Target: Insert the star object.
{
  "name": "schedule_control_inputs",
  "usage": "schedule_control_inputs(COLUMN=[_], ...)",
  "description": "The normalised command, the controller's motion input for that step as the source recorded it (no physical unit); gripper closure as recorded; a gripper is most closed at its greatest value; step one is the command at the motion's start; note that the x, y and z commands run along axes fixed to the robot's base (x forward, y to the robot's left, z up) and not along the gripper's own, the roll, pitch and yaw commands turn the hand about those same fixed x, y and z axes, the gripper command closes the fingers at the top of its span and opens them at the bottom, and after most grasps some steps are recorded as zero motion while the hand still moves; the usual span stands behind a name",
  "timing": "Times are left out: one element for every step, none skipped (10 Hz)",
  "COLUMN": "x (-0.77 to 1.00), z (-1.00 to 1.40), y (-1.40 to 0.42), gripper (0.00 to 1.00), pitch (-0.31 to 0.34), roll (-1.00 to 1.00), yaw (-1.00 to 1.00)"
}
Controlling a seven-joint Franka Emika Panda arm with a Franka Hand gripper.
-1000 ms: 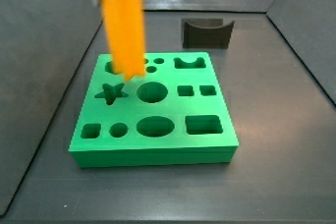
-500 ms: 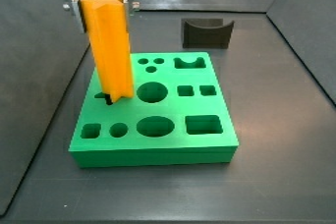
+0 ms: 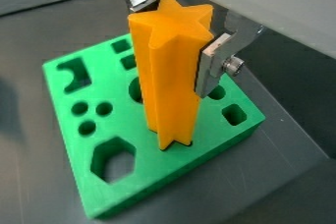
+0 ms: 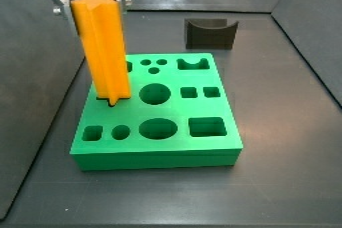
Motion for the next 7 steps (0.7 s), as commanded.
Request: schedule_control_inputs(x=[0.00,0.00,0.00,0.05,0.11,0.07,0.07], z=[-0.07,-0.22,-0.33,-0.43,-0.49,-0.47,-0.48], y=[0.00,-0.16,-0.13,-0.03,0.00,0.01,0.01], gripper=[1.00,1.00,1.00,1.00,1.00,1.00,1.00], pitch=[0.000,-0.004,-0.011,-0.024,-0.006,-0.004,-0.010], roll=[0.06,0.04,0.00,-0.05,-0.04,-0.05,-0.04], yaw=[0.57,0.45,0.03,-0.03,-0.13,-0.17,-0.15])
